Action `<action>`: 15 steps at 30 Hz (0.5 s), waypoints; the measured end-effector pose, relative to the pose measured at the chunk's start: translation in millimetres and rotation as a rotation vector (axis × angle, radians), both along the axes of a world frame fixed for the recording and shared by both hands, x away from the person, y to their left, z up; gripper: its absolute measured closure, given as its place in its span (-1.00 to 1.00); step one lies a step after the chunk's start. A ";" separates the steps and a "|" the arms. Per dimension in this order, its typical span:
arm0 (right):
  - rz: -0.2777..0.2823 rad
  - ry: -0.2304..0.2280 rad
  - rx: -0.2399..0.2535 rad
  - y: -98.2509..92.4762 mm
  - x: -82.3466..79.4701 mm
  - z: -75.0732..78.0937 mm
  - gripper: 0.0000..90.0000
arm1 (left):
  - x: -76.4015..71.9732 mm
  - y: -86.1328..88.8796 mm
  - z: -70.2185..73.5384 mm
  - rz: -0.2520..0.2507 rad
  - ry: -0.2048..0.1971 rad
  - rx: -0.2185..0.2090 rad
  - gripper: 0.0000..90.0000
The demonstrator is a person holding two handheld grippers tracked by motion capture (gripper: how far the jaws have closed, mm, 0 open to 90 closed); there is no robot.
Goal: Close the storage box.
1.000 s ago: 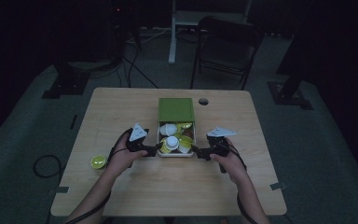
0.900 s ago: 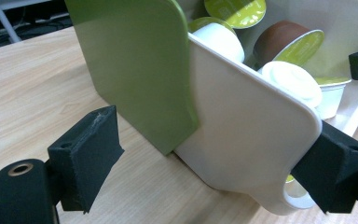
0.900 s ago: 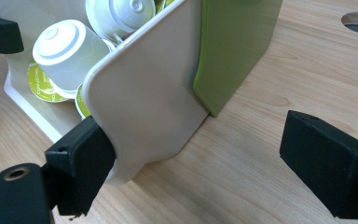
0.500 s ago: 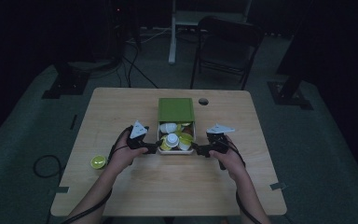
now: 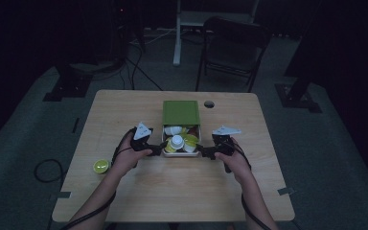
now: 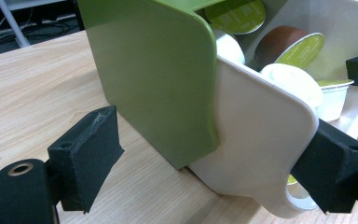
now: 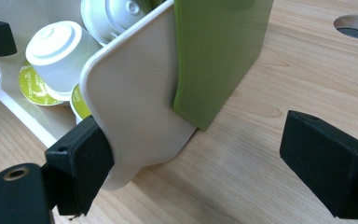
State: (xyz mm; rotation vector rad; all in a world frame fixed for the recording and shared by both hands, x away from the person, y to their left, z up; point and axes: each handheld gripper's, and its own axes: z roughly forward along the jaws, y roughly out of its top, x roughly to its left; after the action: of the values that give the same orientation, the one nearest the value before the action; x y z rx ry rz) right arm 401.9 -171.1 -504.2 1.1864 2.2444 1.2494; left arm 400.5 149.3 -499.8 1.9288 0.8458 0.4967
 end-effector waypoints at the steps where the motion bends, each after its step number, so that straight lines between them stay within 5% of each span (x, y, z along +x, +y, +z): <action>1: -0.001 0.001 0.001 0.0 0.6 -0.1 -0.75 | 1.3 -0.3 0.5 0.001 -0.001 0.001 -0.68; 15: -0.010 -0.002 -0.011 0.6 7.9 0.7 -0.75 | 7.5 -1.2 1.4 0.001 0.006 0.005 -0.68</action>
State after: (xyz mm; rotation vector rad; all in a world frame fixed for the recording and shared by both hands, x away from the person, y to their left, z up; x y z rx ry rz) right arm 409.7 -170.5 -503.4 1.1904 2.2390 1.2326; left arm 408.0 148.1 -498.5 1.9358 0.8500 0.4941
